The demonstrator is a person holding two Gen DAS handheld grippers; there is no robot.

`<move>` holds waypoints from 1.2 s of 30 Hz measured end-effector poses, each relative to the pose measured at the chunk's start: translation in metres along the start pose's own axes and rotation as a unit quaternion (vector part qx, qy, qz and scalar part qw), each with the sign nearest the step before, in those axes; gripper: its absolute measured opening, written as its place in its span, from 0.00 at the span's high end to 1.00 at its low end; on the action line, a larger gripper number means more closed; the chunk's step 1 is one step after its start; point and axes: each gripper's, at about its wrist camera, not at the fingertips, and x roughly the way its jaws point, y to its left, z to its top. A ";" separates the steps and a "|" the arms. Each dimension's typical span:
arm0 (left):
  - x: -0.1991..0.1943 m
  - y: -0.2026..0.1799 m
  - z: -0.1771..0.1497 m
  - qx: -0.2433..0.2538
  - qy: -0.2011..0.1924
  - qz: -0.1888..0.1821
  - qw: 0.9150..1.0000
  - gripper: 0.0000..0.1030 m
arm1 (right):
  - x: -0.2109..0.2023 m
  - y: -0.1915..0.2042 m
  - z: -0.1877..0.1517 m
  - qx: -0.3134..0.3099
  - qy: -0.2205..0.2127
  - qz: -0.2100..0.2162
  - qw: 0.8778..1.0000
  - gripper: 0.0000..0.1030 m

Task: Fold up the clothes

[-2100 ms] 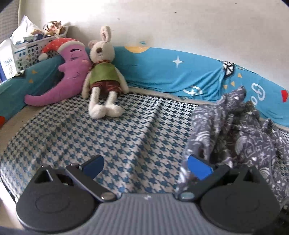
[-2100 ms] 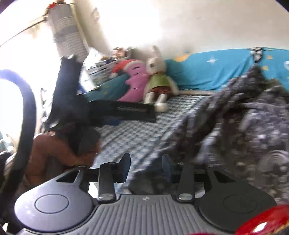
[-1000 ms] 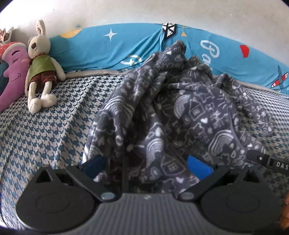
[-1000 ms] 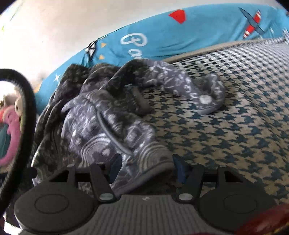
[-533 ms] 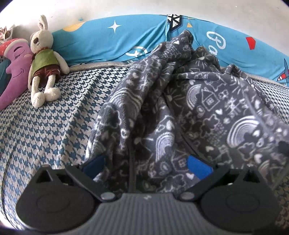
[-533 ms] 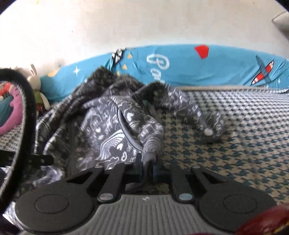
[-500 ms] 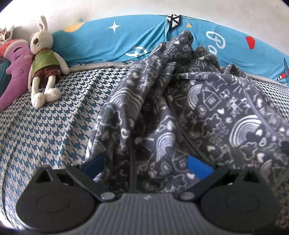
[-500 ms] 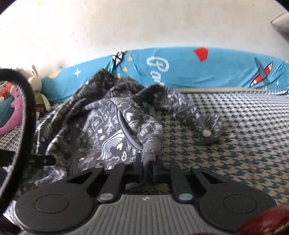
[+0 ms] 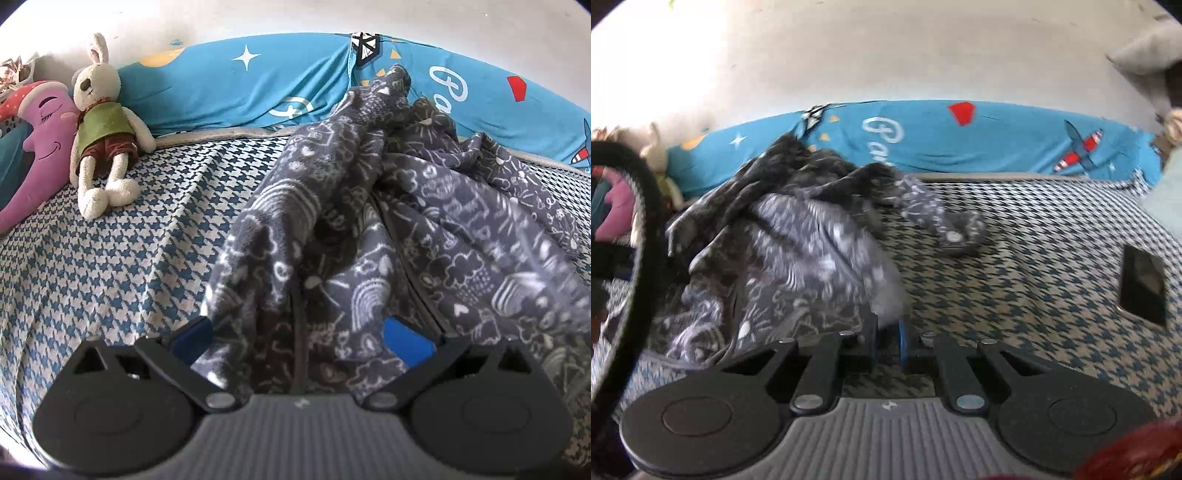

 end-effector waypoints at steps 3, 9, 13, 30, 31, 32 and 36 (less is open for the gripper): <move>0.001 0.001 0.002 -0.001 0.000 0.003 1.000 0.00 | 0.003 -0.002 0.008 -0.002 0.002 0.012 1.000 0.89; -0.001 -0.004 0.003 -0.003 -0.001 0.004 1.000 0.00 | 0.021 0.007 0.024 -0.040 0.018 0.078 0.996 0.85; -0.001 -0.005 0.006 -0.008 -0.005 0.004 1.000 0.00 | 0.037 0.016 0.035 -0.079 0.015 0.105 0.991 0.77; 0.000 0.033 0.059 -0.105 -0.095 -0.029 0.990 0.00 | 0.111 0.009 0.068 -0.103 0.035 0.129 0.986 0.64; 0.002 0.031 0.063 -0.103 -0.101 -0.032 0.989 0.00 | 0.115 0.007 0.070 -0.101 0.034 0.127 0.986 0.62; 0.005 0.029 0.067 -0.100 -0.108 -0.032 0.989 0.00 | 0.119 0.005 0.072 -0.099 0.034 0.123 0.987 0.62; 0.016 0.018 0.085 -0.084 -0.128 -0.037 0.987 0.00 | 0.135 -0.006 0.076 -0.081 0.038 0.107 0.990 0.59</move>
